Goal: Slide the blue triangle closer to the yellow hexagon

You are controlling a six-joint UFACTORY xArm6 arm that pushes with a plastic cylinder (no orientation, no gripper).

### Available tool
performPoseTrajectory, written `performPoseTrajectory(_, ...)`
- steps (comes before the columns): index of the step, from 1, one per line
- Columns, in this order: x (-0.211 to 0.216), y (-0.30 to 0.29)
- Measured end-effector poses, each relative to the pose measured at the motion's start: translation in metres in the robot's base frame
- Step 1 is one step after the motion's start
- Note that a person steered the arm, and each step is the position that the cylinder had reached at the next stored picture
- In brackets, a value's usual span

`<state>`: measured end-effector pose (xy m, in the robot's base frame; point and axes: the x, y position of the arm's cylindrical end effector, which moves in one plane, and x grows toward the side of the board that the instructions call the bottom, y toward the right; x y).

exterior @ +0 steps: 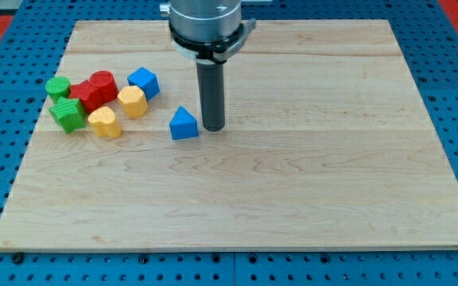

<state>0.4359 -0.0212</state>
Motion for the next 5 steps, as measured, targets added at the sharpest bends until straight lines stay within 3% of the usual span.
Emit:
performPoseTrajectory(2,0.0,0.002)
performPoseTrajectory(5,-0.021,-0.085)
